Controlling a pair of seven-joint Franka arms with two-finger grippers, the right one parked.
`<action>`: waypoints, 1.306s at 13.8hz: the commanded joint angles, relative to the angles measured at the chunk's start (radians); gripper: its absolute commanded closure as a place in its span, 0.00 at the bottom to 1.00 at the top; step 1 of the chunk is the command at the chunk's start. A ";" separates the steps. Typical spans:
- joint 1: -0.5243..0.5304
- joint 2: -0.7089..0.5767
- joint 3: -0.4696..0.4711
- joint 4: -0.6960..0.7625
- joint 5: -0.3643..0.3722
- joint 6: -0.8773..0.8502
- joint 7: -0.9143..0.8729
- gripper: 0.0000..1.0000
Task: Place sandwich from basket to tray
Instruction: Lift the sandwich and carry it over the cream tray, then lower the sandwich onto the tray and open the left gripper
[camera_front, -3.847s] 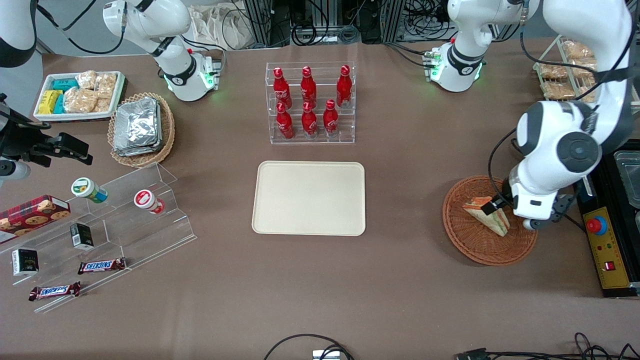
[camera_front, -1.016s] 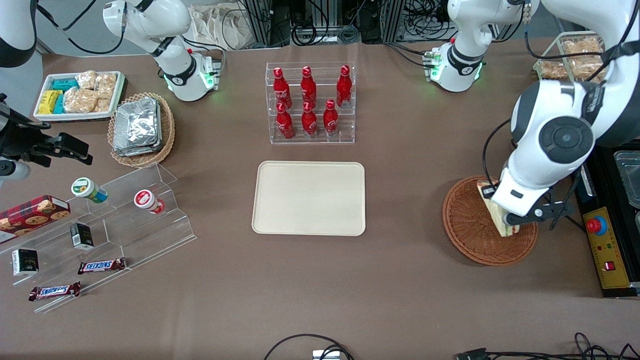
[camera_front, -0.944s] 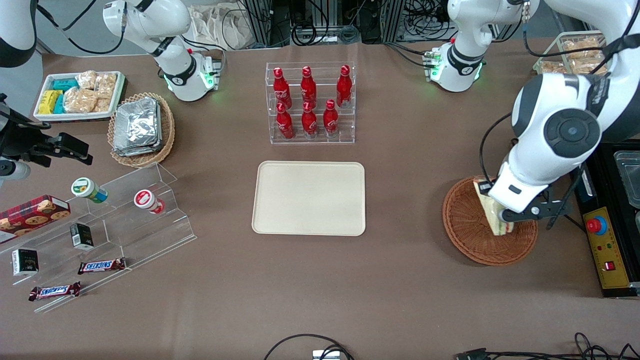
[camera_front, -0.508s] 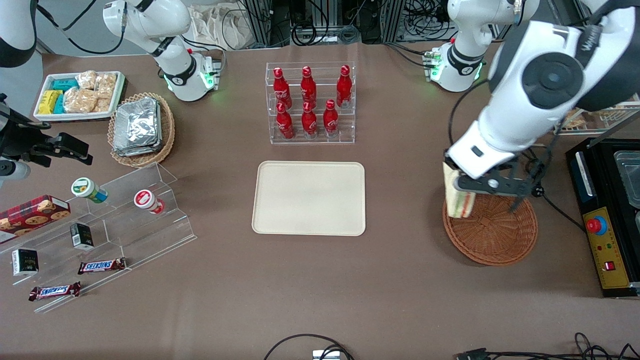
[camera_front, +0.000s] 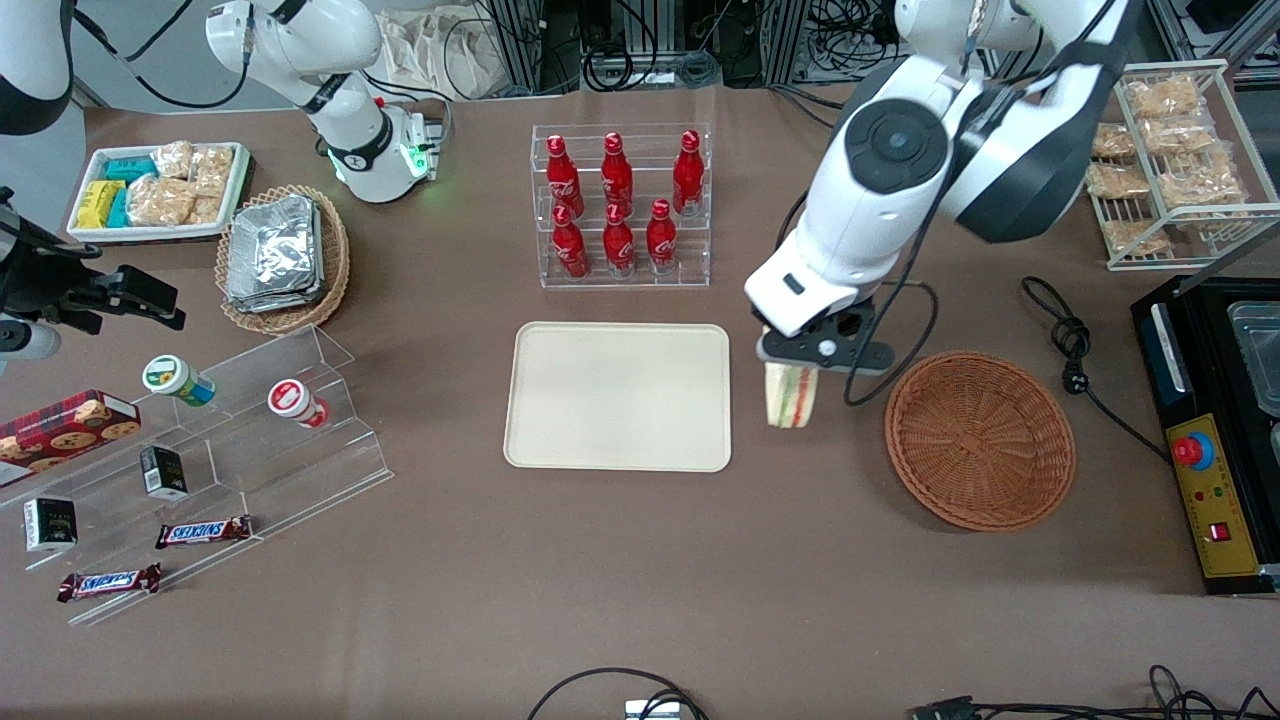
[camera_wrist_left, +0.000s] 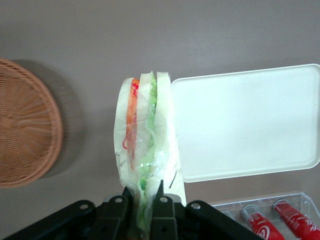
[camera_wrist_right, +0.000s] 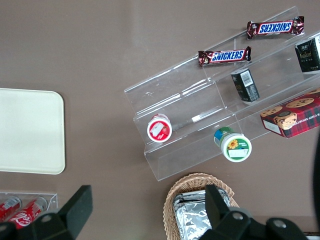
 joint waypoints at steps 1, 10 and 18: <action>-0.024 0.064 -0.031 -0.037 0.051 0.111 -0.062 1.00; -0.139 0.302 -0.070 -0.111 0.373 0.371 -0.397 1.00; -0.144 0.373 -0.064 -0.165 0.461 0.446 -0.477 1.00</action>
